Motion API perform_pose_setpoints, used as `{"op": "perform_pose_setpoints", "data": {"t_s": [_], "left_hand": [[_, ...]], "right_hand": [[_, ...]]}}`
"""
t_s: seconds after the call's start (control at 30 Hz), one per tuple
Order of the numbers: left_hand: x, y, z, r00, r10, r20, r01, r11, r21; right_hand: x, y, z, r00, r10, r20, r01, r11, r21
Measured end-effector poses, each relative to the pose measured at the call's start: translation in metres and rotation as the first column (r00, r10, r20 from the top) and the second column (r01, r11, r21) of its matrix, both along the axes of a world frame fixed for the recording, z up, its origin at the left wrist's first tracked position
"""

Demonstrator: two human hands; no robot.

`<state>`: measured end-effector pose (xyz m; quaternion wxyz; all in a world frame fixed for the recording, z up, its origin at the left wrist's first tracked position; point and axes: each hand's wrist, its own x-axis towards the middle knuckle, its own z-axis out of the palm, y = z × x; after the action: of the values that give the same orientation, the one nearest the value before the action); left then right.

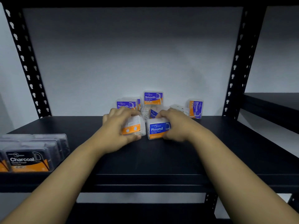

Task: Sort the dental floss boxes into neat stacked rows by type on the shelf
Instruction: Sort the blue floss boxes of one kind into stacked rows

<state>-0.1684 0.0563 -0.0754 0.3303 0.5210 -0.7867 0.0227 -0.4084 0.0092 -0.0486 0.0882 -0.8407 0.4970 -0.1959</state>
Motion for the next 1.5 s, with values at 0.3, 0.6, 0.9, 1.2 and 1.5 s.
{"op": "perform_pose_setpoints", "data": {"t_s": [0.3, 0.6, 0.9, 1.2, 1.5], "left_hand": [[0.001, 0.003, 0.003, 0.955, -0.147, -0.257, 0.162, 0.986, 0.038], [0.015, -0.008, 0.002, 0.971, 0.047, -0.235, 0.012, 0.969, 0.246], [0.010, -0.003, 0.002, 0.976, 0.119, -0.184, -0.063, 0.957, 0.282], [0.009, -0.004, 0.004, 0.895, -0.025, -0.446, 0.018, 1.000, -0.019], [0.013, -0.002, 0.003, 0.941, -0.051, -0.335, 0.039, 0.998, -0.041]], "right_hand": [[0.000, 0.001, -0.011, 0.995, -0.069, 0.078, 0.070, 0.997, -0.011], [0.004, 0.002, -0.013, 0.993, -0.033, 0.114, 0.033, 0.999, 0.004], [0.004, 0.000, -0.015, 0.991, -0.044, 0.128, 0.045, 0.999, -0.003], [0.005, -0.003, -0.014, 0.989, -0.081, 0.122, 0.088, 0.995, -0.047], [0.000, -0.003, -0.013, 0.958, -0.278, 0.068, 0.282, 0.957, -0.069]]}}
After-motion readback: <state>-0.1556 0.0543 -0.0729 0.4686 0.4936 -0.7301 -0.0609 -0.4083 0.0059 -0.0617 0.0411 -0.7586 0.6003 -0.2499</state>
